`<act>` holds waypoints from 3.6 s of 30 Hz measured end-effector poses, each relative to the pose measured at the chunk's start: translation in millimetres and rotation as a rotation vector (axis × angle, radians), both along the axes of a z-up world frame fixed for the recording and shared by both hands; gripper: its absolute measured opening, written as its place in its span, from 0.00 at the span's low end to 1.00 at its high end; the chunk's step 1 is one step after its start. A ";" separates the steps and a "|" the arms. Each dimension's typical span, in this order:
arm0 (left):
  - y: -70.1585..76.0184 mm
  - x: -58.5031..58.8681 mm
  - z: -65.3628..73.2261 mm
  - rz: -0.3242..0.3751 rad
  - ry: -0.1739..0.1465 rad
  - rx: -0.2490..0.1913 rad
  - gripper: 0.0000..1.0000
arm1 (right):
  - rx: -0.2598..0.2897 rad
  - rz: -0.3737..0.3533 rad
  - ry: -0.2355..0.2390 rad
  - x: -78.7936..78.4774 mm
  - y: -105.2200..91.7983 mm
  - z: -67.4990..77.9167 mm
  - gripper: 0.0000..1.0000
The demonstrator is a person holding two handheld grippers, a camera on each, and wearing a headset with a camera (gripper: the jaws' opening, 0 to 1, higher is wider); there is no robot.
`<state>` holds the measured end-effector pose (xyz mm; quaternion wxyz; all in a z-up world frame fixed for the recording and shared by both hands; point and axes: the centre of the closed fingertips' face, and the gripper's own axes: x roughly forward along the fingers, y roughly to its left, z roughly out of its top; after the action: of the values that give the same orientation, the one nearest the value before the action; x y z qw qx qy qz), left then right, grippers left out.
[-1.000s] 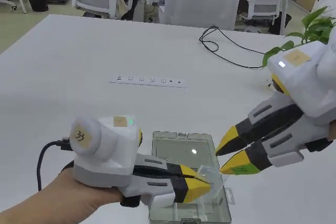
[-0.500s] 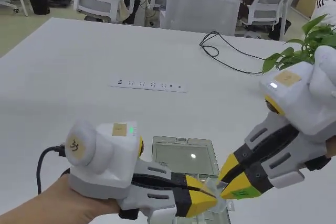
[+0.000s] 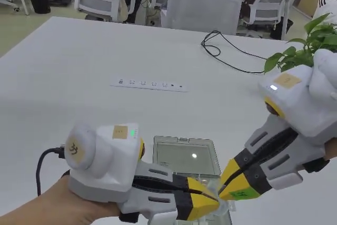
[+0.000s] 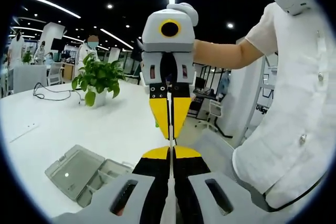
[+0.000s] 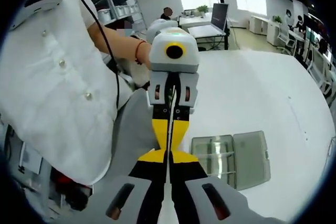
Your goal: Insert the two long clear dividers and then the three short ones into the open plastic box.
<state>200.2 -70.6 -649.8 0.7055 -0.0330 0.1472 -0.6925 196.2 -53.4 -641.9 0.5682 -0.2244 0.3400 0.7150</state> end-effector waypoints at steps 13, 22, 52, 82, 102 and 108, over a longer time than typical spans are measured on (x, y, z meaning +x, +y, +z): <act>0.0 1.6 -4.0 0.008 -0.008 0.012 0.00 | -0.001 -0.004 -0.011 2.6 -0.7 -3.8 0.03; 4.2 5.2 -8.9 0.031 -0.008 0.030 0.06 | -0.007 -0.012 -0.023 6.7 -4.0 -5.0 0.03; 56.9 41.3 -46.5 0.217 -0.078 0.161 0.76 | -0.127 -0.126 -0.119 51.6 -40.4 -41.5 0.03; 82.2 48.0 -75.2 0.274 -0.058 0.220 1.00 | -0.272 -0.058 -0.217 79.7 -47.2 -121.5 0.03; 81.3 49.0 -76.5 0.284 -0.050 0.212 1.00 | -0.310 -0.038 -0.210 80.8 -46.2 -139.1 0.03; 81.1 49.2 -76.3 0.286 -0.048 0.211 1.00 | -0.307 -0.042 -0.200 80.0 -46.3 -142.6 0.03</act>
<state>249.4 10.6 -726.1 0.7996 0.0373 0.1959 -0.5665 276.1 -99.7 -784.5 0.5731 -0.3711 0.3915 0.6170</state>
